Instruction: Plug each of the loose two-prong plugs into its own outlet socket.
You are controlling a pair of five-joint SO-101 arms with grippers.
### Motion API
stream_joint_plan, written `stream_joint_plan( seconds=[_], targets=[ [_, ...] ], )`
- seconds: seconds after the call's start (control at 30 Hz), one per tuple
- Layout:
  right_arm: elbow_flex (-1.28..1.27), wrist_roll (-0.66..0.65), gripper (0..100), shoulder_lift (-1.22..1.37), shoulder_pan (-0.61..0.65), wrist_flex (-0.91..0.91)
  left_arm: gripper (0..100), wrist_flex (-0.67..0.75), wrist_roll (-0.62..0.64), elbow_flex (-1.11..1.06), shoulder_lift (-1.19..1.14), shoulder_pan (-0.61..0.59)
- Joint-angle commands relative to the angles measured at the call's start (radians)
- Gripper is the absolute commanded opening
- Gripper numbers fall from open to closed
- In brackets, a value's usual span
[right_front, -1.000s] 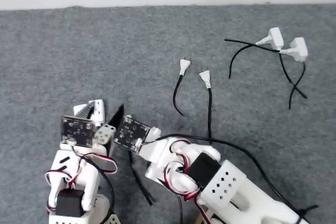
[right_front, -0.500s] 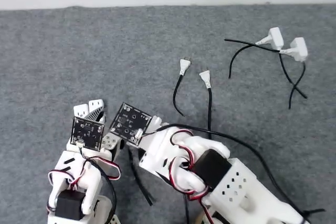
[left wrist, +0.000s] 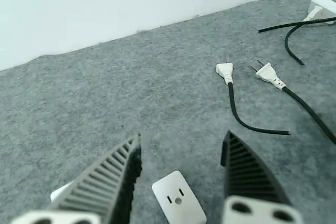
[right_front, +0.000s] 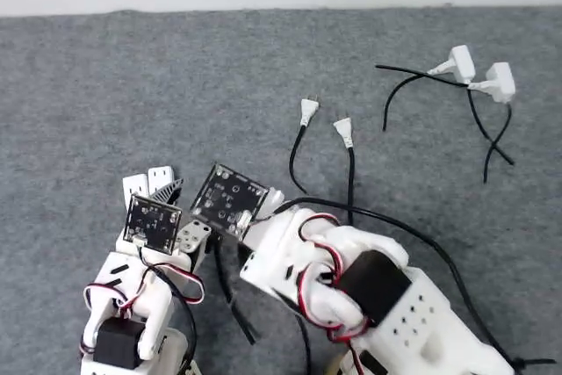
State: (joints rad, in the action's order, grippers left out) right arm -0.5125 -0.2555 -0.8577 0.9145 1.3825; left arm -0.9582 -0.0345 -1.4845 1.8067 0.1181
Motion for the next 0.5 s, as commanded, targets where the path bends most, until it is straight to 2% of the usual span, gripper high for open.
stream_joint_plan(
  seconds=[0.0, 0.13, 0.23, 0.37, 0.47],
  targets=[
    [-0.183, 0.003, 0.9, -0.013, -0.056, -0.133, 25, 0.015, -0.011, 0.031, 0.018, -0.006],
    [-0.470, 0.058, 1.3, -0.013, -0.059, -0.355, 25, 0.060, 0.000, 0.030, 0.018, -0.109],
    [-0.603, 0.130, 4.7, -0.013, -0.058, -0.460, 25, 0.098, 0.089, 0.024, 0.018, -0.218],
    [-0.677, 0.181, 16.2, -0.013, -0.056, -0.495, 25, 0.107, 0.126, 0.024, 0.018, -0.264],
    [-0.703, 0.209, 18.6, -0.013, -0.053, -0.503, 25, 0.107, 0.126, 0.024, 0.018, -0.264]
  ],
)
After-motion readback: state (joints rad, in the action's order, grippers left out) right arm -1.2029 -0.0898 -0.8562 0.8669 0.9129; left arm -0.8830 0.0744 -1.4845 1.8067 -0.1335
